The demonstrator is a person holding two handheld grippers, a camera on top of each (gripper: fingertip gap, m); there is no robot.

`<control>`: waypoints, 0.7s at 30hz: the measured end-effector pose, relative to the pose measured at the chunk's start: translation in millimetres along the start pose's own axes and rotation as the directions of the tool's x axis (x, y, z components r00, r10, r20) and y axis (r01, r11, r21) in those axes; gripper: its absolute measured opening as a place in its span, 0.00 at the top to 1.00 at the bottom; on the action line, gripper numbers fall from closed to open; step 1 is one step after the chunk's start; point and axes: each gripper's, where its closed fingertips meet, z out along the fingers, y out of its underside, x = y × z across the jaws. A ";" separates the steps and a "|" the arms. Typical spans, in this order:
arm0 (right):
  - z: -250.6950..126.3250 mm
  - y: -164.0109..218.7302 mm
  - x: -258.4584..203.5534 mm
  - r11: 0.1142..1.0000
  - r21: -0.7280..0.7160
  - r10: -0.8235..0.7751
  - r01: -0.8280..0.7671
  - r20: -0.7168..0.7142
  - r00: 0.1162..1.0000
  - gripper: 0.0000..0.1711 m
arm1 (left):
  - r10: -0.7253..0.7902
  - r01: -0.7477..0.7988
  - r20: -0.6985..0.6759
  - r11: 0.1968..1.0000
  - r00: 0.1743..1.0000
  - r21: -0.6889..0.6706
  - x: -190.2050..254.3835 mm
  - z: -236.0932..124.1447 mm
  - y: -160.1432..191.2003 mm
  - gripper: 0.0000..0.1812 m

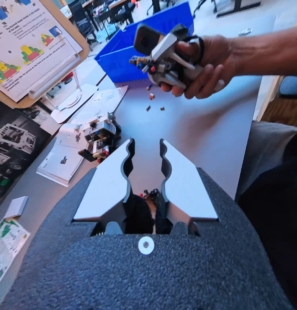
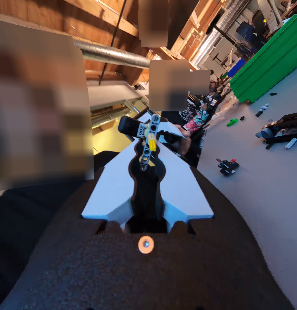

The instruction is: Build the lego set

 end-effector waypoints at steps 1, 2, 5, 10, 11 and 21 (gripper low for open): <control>-1.1 -1.1 2.0 1.000 0.010 0.010 -0.010 -0.003 1.000 0.94 | -0.020 0.020 -0.012 0.999 1.000 0.025 -0.3 -2.3 -1.9 0.85; -1.2 0.9 6.3 1.000 -0.001 0.004 -0.004 -0.023 1.000 0.94 | -0.034 0.035 -0.017 0.998 0.999 0.044 -1.2 -4.2 -3.7 0.85; 6.4 14.2 13.8 0.998 -0.064 0.018 -0.020 -0.039 0.999 0.94 | -0.015 0.015 -0.003 0.995 1.000 0.102 -0.2 -4.8 -14.2 0.82; 28.9 44.7 21.2 0.972 -0.188 0.141 -0.144 -0.025 0.990 0.94 | 0.161 -0.163 0.030 0.982 0.987 0.096 18.1 7.7 -20.8 0.80; 31.7 49.9 23.0 0.965 -0.205 0.158 -0.161 -0.028 0.987 0.94 | 0.167 -0.170 0.031 0.981 0.985 0.099 19.8 8.8 -21.6 0.81; 38.2 61.8 20.3 0.963 -0.262 0.059 -0.067 -0.038 0.998 0.86 | 0.086 -0.083 -0.039 0.993 0.996 0.078 26.6 12.7 -15.8 0.88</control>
